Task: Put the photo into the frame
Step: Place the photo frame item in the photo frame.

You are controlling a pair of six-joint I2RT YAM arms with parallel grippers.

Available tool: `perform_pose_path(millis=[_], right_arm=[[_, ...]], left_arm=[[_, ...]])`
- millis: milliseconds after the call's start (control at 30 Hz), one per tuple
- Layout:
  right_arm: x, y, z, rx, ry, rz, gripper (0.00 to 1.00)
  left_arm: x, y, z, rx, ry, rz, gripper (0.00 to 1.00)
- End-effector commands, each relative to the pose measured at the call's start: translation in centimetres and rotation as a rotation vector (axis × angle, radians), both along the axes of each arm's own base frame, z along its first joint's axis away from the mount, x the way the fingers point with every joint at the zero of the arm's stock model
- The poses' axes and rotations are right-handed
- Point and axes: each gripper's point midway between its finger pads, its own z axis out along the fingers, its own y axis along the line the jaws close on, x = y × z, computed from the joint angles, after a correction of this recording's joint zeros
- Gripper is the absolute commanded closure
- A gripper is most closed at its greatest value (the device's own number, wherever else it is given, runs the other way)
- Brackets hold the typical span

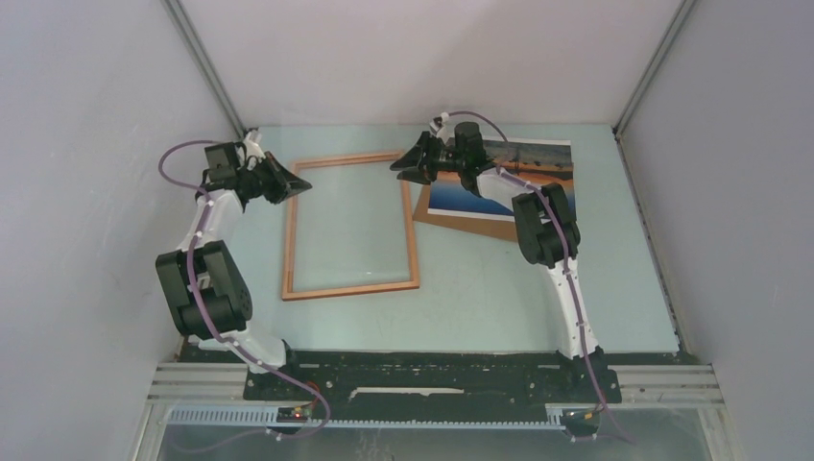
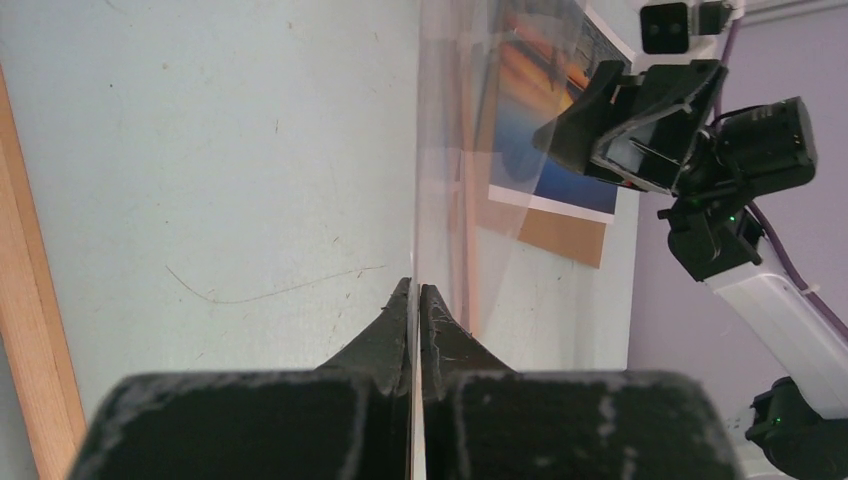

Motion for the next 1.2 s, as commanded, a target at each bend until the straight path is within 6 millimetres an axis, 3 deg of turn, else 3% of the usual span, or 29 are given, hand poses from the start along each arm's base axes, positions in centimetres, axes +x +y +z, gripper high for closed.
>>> perform_pose_path(millis=[0,200,800,1167], right_arm=[[-1.8,1.2,7.7,0.058,-0.146,0.056,0.37],[-1.7,1.0,7.0,0.052,-0.13,0.046,0.37],[-2.0,2.6,1.5,0.018,-0.057,0.068,0.37],[-1.8,2.7,-0.8,0.008,-0.021,0.067,0.37]], left_arm=[[0.2,-0.2,1.7,-0.008,-0.019,0.009,1.0],[-0.2,-0.3,0.5,-0.015,0.016,0.002,1.0],[-0.3,1.4,-0.5,0.072,0.013,0.002,1.0],[0.2,1.4,-1.0,0.068,0.0,-0.013,1.0]])
